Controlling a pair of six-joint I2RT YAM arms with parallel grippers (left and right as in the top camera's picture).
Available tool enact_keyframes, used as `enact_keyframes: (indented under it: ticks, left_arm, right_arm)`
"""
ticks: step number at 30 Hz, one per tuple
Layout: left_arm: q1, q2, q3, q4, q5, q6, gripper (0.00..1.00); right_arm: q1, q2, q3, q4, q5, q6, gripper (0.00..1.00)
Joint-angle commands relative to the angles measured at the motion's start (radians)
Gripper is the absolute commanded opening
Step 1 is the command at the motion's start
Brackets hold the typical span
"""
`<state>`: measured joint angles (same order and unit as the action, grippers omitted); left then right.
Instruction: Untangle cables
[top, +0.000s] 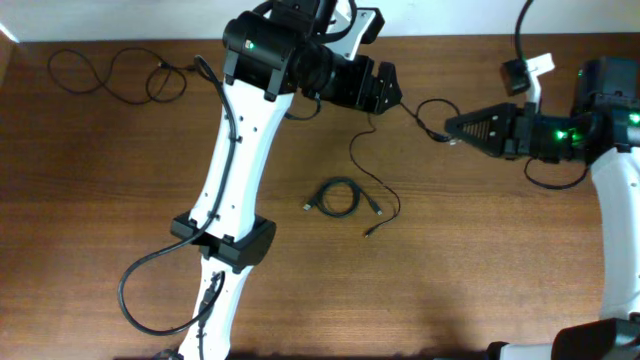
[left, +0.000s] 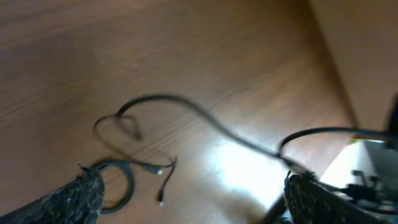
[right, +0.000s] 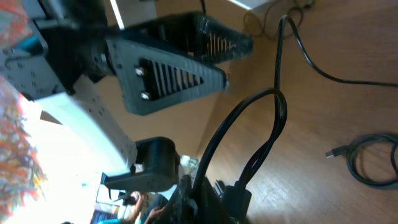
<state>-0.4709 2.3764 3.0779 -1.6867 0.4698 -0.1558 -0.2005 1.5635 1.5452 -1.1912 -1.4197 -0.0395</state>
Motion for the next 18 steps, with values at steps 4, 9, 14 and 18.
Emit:
enact_keyframes:
  ticks: [4,9,14,18]
  left_arm:
    - [-0.021,-0.033,-0.08,0.051,-0.1,-0.109,0.99]
    - [0.001,-0.033,-0.096,0.068,0.027,-0.171,0.99]
    - [0.047,-0.033,-0.096,0.14,0.239,-0.253,0.99]
    - [0.093,-0.033,-0.096,0.162,0.163,-0.116,0.99]
  right_arm:
    - [-0.015,-0.002,-0.008,-0.028,-0.073,0.0,0.04]
    - [-0.018,-0.063,-0.008,-0.013,-0.114,-0.062,0.04]
    - [-0.018,-0.143,-0.008,0.001,-0.094,-0.057,0.04]
    - [-0.018,-0.185,-0.008,0.0,-0.087,-0.029,0.04]
